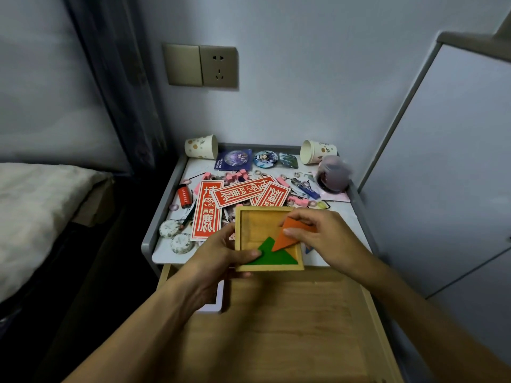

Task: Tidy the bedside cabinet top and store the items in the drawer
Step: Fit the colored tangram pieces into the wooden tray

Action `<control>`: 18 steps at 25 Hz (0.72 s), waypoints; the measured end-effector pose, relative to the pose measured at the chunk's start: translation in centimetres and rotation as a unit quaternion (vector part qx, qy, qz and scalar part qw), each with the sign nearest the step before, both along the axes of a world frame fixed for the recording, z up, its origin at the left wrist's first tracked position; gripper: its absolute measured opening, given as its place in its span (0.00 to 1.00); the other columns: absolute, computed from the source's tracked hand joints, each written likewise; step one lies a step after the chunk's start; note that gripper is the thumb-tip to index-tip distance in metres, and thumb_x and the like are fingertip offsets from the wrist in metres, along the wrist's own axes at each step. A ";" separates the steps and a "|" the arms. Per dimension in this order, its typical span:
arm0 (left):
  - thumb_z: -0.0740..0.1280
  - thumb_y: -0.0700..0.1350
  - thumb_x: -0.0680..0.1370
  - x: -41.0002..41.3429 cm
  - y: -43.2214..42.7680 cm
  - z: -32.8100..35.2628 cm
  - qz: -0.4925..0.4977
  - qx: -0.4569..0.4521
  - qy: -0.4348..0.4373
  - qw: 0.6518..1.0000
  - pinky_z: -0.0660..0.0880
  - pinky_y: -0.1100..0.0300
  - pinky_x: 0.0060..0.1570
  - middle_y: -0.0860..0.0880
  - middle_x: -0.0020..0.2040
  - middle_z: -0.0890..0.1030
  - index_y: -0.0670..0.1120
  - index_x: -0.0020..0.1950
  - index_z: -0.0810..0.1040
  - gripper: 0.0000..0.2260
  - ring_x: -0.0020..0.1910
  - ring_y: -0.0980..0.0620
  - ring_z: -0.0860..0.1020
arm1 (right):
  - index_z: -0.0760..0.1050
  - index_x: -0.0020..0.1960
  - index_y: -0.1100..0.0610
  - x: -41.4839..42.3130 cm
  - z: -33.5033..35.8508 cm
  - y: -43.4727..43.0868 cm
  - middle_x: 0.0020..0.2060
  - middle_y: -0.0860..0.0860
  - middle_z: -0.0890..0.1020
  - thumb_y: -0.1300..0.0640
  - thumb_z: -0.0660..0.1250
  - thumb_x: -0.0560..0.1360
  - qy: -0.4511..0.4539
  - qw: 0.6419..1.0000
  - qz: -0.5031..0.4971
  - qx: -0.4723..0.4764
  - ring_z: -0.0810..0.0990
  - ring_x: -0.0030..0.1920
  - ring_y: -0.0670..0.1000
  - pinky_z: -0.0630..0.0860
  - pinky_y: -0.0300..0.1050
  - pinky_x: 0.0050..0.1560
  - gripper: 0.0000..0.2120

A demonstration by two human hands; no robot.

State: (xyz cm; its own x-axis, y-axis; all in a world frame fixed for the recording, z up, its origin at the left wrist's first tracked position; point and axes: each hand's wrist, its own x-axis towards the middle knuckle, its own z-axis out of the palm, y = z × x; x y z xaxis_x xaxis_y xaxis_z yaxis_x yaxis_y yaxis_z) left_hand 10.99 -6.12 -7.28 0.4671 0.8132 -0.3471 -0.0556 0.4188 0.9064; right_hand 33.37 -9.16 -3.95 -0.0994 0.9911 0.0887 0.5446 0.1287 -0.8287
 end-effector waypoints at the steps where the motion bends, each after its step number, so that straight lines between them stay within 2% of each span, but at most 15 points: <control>1: 0.74 0.33 0.69 -0.1 0.2 0.0 0.001 0.015 0.016 1.000 0.79 0.58 0.32 0.43 0.52 0.84 0.50 0.62 0.77 0.24 0.44 0.45 0.85 | 0.79 0.51 0.41 0.2 0.2 0.0 0.48 0.40 0.80 0.53 0.68 0.77 0.011 1.000 0.002 0.006 0.80 0.49 0.42 0.80 0.39 0.39 0.07; 3: 0.74 0.32 0.71 -0.6 0.5 0.1 0.001 0.045 0.049 0.998 0.79 0.58 0.33 0.44 0.49 0.85 0.50 0.62 0.76 0.23 0.44 0.45 0.85 | 0.78 0.54 0.39 0.5 0.6 -0.1 0.51 0.34 0.75 0.54 0.66 0.77 0.015 1.000 0.010 0.015 0.75 0.50 0.29 0.75 0.29 0.35 0.11; 4: 0.73 0.32 0.71 -0.8 0.7 0.1 -0.003 0.054 0.062 0.997 0.80 0.56 0.34 0.45 0.48 0.85 0.50 0.62 0.76 0.23 0.45 0.45 0.85 | 0.78 0.56 0.38 0.7 0.7 -0.1 0.51 0.32 0.74 0.54 0.67 0.77 -0.005 1.000 0.014 0.017 0.74 0.50 0.28 0.73 0.27 0.34 0.12; 7: 0.74 0.33 0.71 -1.3 1.1 0.2 -0.032 0.063 0.085 0.994 0.82 0.46 0.44 0.44 0.48 0.85 0.51 0.62 0.75 0.23 0.46 0.42 0.85 | 0.82 0.54 0.42 0.8 0.2 0.3 0.47 0.33 0.77 0.53 0.72 0.73 -0.086 0.996 0.024 0.015 0.76 0.50 0.36 0.72 0.30 0.43 0.11; 11: 0.74 0.34 0.71 -1.2 1.0 0.4 -0.064 0.073 0.088 0.991 0.81 0.41 0.51 0.46 0.47 0.86 0.54 0.61 0.75 0.24 0.46 0.42 0.85 | 0.80 0.46 0.39 -0.4 -0.7 0.3 0.44 0.34 0.80 0.50 0.75 0.70 -0.093 0.995 0.036 0.023 0.78 0.49 0.37 0.72 0.32 0.44 0.08; 14: 0.73 0.33 0.71 -1.3 1.0 0.6 -0.063 0.076 0.087 0.991 0.78 0.38 0.53 0.44 0.47 0.85 0.52 0.62 0.75 0.24 0.47 0.40 0.84 | 0.77 0.44 0.38 -1.0 -1.1 0.1 0.43 0.34 0.77 0.45 0.75 0.69 -0.157 0.986 0.026 0.054 0.75 0.48 0.39 0.74 0.41 0.46 0.08; 16: 0.73 0.31 0.71 -1.4 1.1 0.7 -0.058 0.071 0.084 0.992 0.77 0.37 0.54 0.42 0.48 0.85 0.51 0.62 0.76 0.24 0.48 0.38 0.84 | 0.77 0.44 0.40 -1.1 -1.3 0.2 0.44 0.35 0.74 0.44 0.76 0.67 -0.179 0.979 0.020 0.094 0.71 0.50 0.40 0.71 0.39 0.48 0.10; 18: 0.73 0.31 0.70 -1.5 1.3 0.8 -0.058 0.065 0.078 0.993 0.79 0.41 0.51 0.42 0.48 0.85 0.50 0.62 0.76 0.24 0.48 0.37 0.84 | 0.77 0.48 0.40 -1.0 -1.4 0.3 0.50 0.39 0.72 0.43 0.76 0.66 -0.176 0.978 -0.003 0.114 0.67 0.55 0.40 0.68 0.37 0.51 0.13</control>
